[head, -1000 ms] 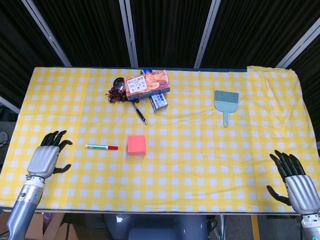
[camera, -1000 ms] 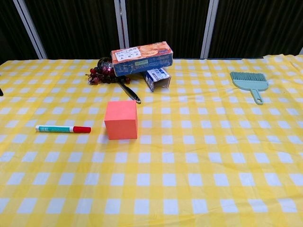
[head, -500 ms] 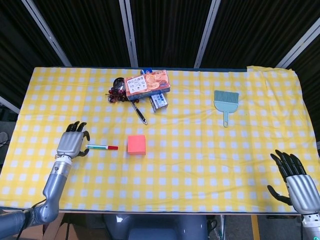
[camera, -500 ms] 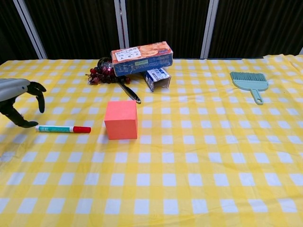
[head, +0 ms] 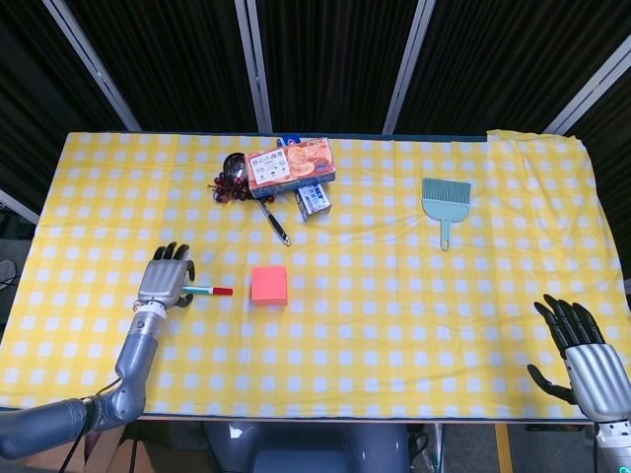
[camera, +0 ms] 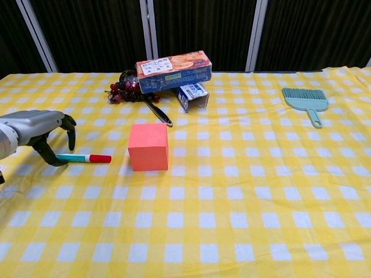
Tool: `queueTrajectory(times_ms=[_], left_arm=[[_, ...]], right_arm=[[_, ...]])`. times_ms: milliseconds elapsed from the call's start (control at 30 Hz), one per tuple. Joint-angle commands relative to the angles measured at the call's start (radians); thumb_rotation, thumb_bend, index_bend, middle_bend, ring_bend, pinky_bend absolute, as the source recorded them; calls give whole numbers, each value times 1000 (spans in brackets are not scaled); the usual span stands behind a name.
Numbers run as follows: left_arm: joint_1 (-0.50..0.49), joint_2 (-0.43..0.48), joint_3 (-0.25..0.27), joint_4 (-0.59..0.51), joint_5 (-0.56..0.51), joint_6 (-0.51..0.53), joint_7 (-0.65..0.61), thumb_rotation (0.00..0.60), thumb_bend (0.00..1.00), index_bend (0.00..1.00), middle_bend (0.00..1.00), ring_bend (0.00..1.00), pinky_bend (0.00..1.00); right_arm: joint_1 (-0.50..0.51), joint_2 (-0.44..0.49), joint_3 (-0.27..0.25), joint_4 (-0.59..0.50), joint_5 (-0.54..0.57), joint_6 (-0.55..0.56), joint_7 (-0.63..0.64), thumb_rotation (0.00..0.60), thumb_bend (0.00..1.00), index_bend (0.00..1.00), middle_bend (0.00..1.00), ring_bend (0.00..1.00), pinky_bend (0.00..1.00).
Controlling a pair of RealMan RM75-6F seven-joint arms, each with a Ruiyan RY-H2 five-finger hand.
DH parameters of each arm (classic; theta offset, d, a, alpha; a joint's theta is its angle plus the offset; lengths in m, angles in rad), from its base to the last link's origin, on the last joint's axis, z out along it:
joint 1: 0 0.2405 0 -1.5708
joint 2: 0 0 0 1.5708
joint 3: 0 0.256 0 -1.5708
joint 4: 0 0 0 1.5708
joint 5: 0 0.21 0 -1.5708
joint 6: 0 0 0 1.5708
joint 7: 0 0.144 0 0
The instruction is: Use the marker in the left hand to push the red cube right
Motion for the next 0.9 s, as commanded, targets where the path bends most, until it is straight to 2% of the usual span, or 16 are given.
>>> queueTrajectory(times_ms=[33,333,900], left_arm=[[-7,-13,3,10,-4,-2,0,600,321,478,87,0,85],[-21,-36,11,15,-11,13,-3,600,418,633,110,0,85],[-61,-31,-13,-35,-68,39,27,600,431,641,115,0,85]], right_arm=[[0,0,0,0,0,0,1,600,342,0,0,0,45],[-1,1,0,0,0,2,8,600,342,0,0,0,45],[0,4,0,-4,0,0,13,600,342,0,0,0,45]])
